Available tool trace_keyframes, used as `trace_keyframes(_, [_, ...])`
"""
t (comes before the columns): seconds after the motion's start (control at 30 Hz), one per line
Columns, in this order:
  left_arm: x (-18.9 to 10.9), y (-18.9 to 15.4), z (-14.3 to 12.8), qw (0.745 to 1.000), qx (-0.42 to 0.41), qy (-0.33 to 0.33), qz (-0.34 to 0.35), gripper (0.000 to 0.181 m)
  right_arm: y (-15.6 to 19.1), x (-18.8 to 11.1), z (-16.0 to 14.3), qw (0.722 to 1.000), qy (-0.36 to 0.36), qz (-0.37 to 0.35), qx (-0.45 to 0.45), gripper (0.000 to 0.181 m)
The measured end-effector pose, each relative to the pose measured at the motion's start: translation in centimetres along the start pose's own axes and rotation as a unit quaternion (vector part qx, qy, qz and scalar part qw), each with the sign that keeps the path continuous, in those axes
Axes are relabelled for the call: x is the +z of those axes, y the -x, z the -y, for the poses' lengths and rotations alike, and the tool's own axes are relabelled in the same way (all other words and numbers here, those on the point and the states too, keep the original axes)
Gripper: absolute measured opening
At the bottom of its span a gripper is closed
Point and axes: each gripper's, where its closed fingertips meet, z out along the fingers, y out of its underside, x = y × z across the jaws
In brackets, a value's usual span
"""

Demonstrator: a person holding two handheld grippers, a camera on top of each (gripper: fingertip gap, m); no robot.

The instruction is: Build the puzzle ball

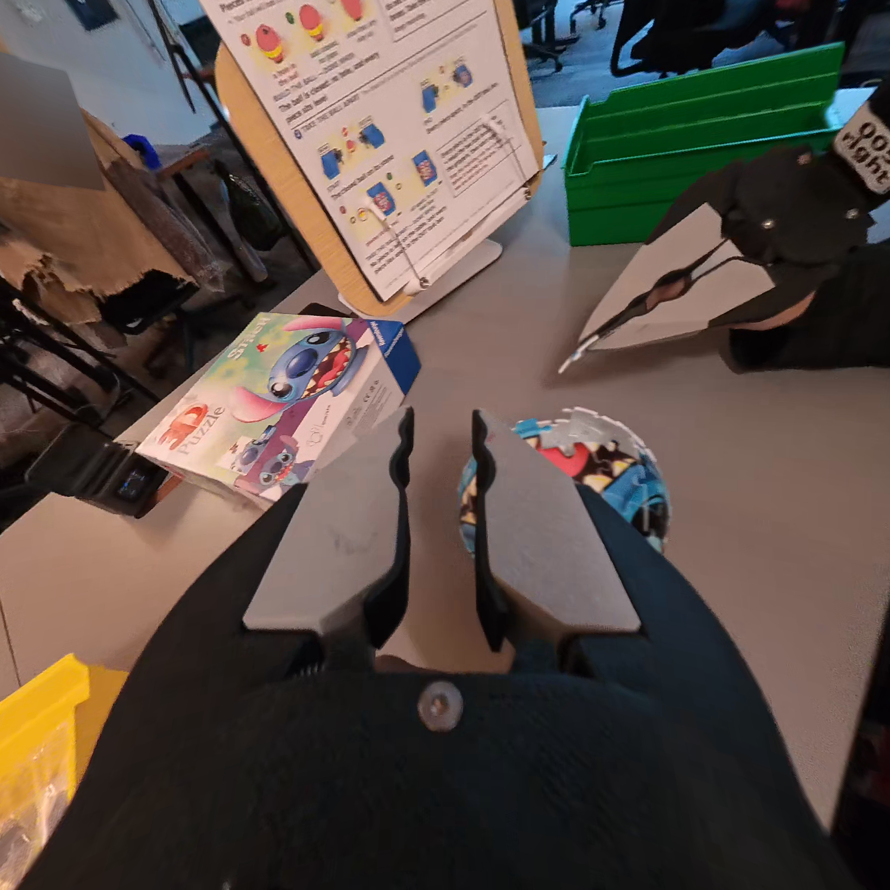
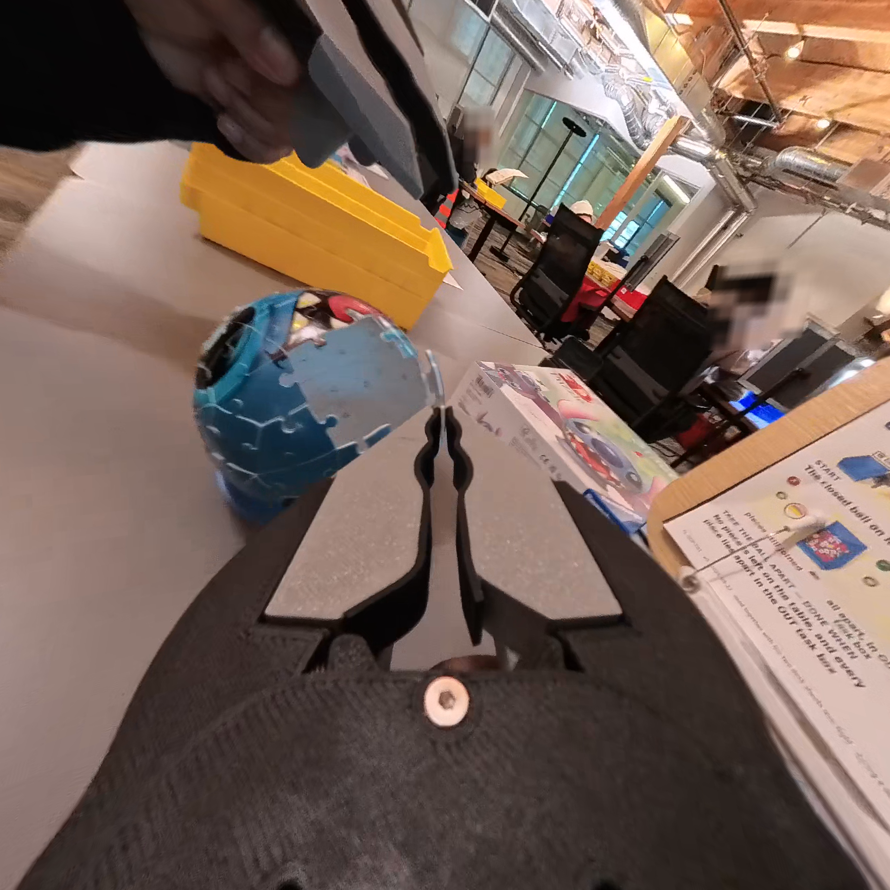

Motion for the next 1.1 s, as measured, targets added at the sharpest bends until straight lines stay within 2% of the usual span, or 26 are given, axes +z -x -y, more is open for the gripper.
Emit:
trace_keyframes(0.13, [1.3,1.5,-1.6,1.0,0.011,-0.001,0.018,0.025,-1.8,1.2,0.0,0.997,-0.009,-0.038,-0.069,0.0])
trace_keyframes(0.23, [2.4,1.7,-3.4,1.0,-0.006,0.006,-0.01,0.027,-2.4,1.7,0.1,0.997,-0.026,-0.027,-0.066,0.0])
trace_keyframes(0.37, [2.5,1.2,-5.9,0.996,-0.026,0.004,-0.086,0.035,-3.9,2.2,0.0,0.995,-0.063,-0.029,-0.074,0.0])
trace_keyframes(0.47, [0.5,-0.6,-6.1,0.981,-0.01,-0.041,-0.19,0.051,-3.5,2.9,-0.7,0.993,-0.075,-0.001,-0.088,0.0])
trace_keyframes(0.57, [-0.5,-1.4,-6.5,0.968,0.003,-0.044,-0.246,0.074,-3.1,3.6,-0.5,0.991,-0.091,0.034,-0.09,0.0])
trace_keyframes(0.67, [-0.6,-2.8,-6.5,0.954,-0.008,-0.047,-0.296,0.078,-3.1,4.3,-0.3,0.99,-0.092,0.055,-0.087,0.0])
trace_keyframes(0.77, [0.3,-3.6,-8.3,0.954,0.025,-0.019,-0.298,0.086,-2.8,4.4,-0.7,0.989,-0.086,0.053,-0.109,0.0])
trace_keyframes(0.87, [0.9,-5.1,-9.3,0.946,0.039,-0.005,-0.322,0.086,-2.4,4.4,-0.8,0.986,-0.079,0.05,-0.141,0.0])
trace_keyframes(1.0, [1.5,-5.3,-9.9,0.951,0.066,0.009,-0.301,0.09,-2.7,4.5,-0.9,0.986,-0.075,0.03,-0.149,0.0])
trace_keyframes(1.1, [1.3,-5.1,-10.1,0.954,0.065,0.01,-0.291,0.09,-3.3,4.2,-2.2,0.989,-0.05,0.029,-0.137,0.0])
